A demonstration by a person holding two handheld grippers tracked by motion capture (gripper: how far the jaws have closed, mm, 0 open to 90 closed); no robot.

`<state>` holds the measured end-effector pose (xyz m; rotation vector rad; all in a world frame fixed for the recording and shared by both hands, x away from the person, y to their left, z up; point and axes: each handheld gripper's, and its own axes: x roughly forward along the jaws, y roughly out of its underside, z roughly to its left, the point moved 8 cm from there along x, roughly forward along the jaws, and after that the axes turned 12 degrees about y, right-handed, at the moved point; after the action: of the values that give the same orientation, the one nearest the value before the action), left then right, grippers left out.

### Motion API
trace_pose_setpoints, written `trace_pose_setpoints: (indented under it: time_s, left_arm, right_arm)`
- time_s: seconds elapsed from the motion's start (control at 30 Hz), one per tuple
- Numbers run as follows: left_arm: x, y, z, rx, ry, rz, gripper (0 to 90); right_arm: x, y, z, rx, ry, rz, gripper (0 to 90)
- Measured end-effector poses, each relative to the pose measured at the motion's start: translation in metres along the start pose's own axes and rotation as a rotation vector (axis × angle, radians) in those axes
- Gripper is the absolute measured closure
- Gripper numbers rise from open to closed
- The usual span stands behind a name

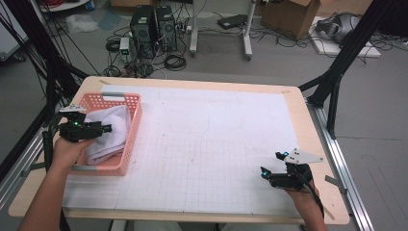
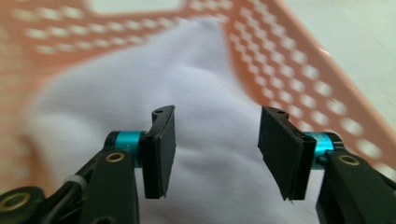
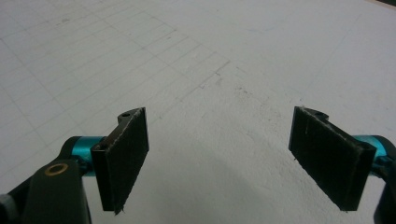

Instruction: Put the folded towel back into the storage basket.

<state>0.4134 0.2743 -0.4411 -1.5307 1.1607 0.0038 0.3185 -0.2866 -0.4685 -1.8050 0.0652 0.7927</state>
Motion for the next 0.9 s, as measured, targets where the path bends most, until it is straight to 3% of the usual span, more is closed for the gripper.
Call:
trace_pose_setpoints:
  time_s: [0.1, 0.13, 0.27, 0.37, 0.57, 0.67, 0.77, 0.83, 0.9]
  left_arm:
    - [0.007, 0.004, -0.002, 0.019, 0.004, 0.052, 48.2]
    - [0.010, 0.006, -0.003, 0.026, -0.010, 0.069, 48.7]
    - [0.015, 0.013, -0.001, 0.121, -0.073, 0.201, 53.1]
    - [0.011, 0.013, 0.002, 0.140, -0.100, 0.267, 55.4]
    - [0.003, 0.013, 0.012, 0.234, -0.155, 0.329, 54.5]
    - [-0.003, 0.013, 0.019, 0.223, -0.200, 0.296, 48.3]
    - [-0.015, 0.010, 0.025, 0.176, -0.242, 0.212, 43.2]
    - [-0.025, 0.002, 0.022, 0.143, -0.232, 0.091, 41.6]
    - [-0.035, -0.006, 0.017, 0.109, -0.195, -0.054, 37.9]
  right_arm:
    - [0.000, 0.000, 0.000, 0.002, -0.001, 0.001, 19.0]
    - [0.000, 0.000, 0.001, 0.003, -0.003, 0.002, 19.0]
    - [0.000, 0.000, 0.000, 0.002, -0.001, 0.000, 19.0]
    - [0.000, 0.000, 0.000, 0.006, -0.003, 0.003, 19.0]
    - [0.000, 0.000, 0.001, 0.004, -0.004, 0.003, 19.0]
    - [-0.001, 0.000, 0.000, 0.005, -0.001, 0.002, 19.0]
    - [-0.002, 0.000, 0.000, 0.007, 0.000, 0.000, 19.0]
    - [-0.002, 0.000, 0.000, 0.008, 0.000, -0.001, 19.0]
    - [-0.002, -0.001, -0.001, 0.006, 0.001, -0.005, 19.0]
